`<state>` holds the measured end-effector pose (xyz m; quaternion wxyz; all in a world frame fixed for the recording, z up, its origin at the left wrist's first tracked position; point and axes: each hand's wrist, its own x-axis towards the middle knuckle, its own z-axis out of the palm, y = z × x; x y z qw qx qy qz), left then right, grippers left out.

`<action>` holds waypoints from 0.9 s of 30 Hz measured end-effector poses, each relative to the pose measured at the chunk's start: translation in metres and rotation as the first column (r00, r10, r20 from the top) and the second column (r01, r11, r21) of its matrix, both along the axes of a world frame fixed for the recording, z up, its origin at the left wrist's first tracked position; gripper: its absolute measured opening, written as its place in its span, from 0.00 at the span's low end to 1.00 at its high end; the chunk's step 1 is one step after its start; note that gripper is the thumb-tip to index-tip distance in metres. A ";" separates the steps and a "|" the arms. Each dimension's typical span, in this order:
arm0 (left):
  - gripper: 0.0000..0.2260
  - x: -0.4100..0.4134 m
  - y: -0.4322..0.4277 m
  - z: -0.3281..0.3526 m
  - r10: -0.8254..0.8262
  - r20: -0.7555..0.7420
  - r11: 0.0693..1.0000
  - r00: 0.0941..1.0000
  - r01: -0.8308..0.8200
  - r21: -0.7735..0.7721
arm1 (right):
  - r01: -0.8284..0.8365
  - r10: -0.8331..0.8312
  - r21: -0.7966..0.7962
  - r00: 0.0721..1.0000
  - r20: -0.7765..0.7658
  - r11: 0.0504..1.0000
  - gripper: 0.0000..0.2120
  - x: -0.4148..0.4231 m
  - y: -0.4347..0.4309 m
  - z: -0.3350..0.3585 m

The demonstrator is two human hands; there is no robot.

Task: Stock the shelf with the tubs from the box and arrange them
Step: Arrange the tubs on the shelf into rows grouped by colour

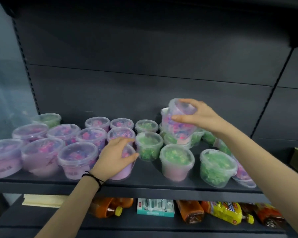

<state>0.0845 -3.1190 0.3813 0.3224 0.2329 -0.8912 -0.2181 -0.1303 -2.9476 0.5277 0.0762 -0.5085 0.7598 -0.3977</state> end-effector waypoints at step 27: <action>0.44 0.239 -0.113 0.009 0.142 -0.497 0.742 0.856 0.240 0.625 | -0.428 0.436 -0.089 0.872 0.221 0.900 0.20 0.263 -0.173 -0.097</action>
